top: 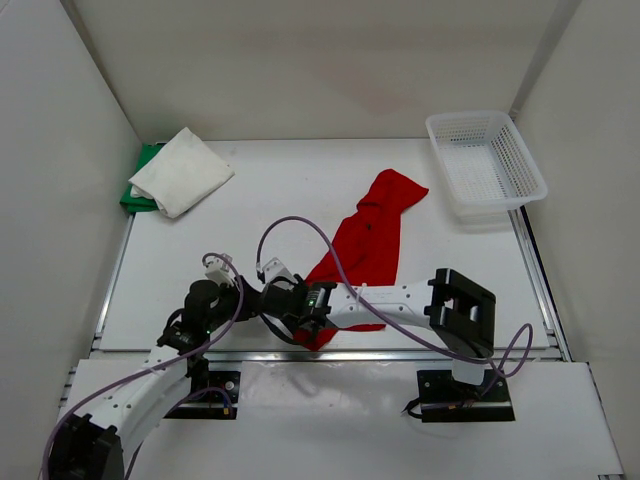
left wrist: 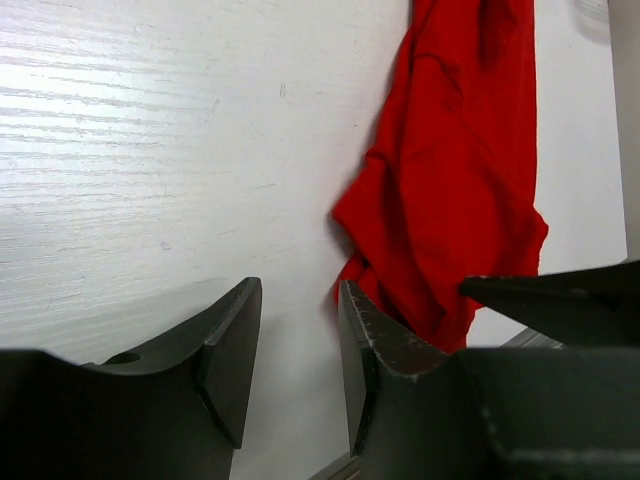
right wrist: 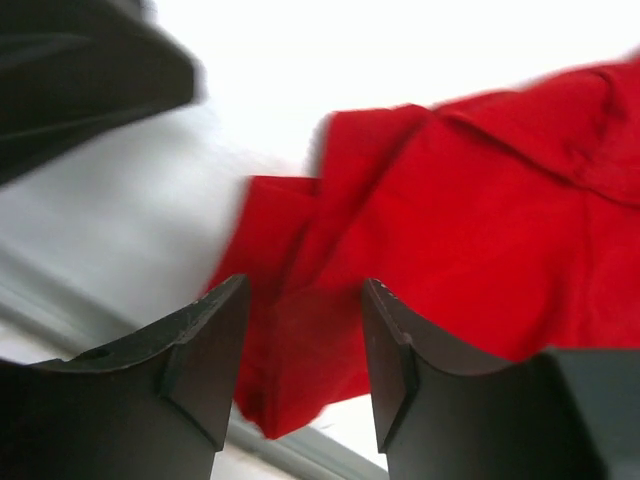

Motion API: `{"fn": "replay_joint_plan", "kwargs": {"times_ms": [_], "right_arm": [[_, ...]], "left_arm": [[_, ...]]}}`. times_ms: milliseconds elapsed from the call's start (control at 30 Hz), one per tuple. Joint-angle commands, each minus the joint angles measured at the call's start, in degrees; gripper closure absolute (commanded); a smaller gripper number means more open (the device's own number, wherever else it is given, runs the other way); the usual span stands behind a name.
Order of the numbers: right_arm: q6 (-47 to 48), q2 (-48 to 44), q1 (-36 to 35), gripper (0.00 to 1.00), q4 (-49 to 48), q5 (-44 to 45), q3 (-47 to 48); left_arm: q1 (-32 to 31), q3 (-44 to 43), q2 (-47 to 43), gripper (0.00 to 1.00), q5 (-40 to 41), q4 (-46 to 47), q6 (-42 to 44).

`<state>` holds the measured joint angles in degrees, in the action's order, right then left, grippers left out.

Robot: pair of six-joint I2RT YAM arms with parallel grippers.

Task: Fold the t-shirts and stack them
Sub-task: Flatten out the tshirt

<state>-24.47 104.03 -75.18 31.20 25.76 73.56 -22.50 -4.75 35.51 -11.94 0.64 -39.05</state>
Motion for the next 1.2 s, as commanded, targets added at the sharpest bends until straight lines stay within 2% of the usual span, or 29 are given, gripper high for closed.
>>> {"fn": "replay_joint_plan", "kwargs": {"times_ms": [0, 300, 667, 767, 833, 1033, 1133, 1167], "right_arm": [[-1.5, 1.4, 0.0, 0.54, 4.1, 6.5, 2.8], [-3.5, 1.6, 0.0, 0.61, 5.8, 8.4, 3.6], [-4.5, -2.3, 0.4, 0.60, 5.1, 7.9, 0.6], [-5.4, -3.3, 0.7, 0.66, 5.2, 8.7, 0.4], [-5.2, -4.0, 0.7, 0.74, 5.3, 9.1, -0.2], [-5.6, -5.4, 0.8, 0.76, 4.8, 9.1, -1.3], [-6.0, -5.7, 1.2, 0.87, 5.8, 9.3, -1.7], [-6.2, -6.2, 1.3, 0.95, 5.8, 9.8, -1.7]], "left_arm": [[1.3, 1.1, -1.3, 0.52, -2.4, -0.6, 1.2], [1.8, 1.6, -2.5, 0.52, -2.8, -1.8, 0.8], [1.1, 1.3, -2.4, 0.52, -2.6, -1.6, 0.5], [0.7, 1.2, -1.9, 0.52, -2.4, -1.4, 0.3], [0.4, 1.5, -2.0, 0.53, -2.4, -1.3, 0.3], [-0.6, 1.1, -1.1, 0.52, -1.8, -1.3, -0.1], [-1.2, 1.1, -0.2, 0.53, -1.9, 0.1, 0.0], [-2.0, 1.1, -0.1, 0.52, -2.2, 0.5, 0.4]]}}
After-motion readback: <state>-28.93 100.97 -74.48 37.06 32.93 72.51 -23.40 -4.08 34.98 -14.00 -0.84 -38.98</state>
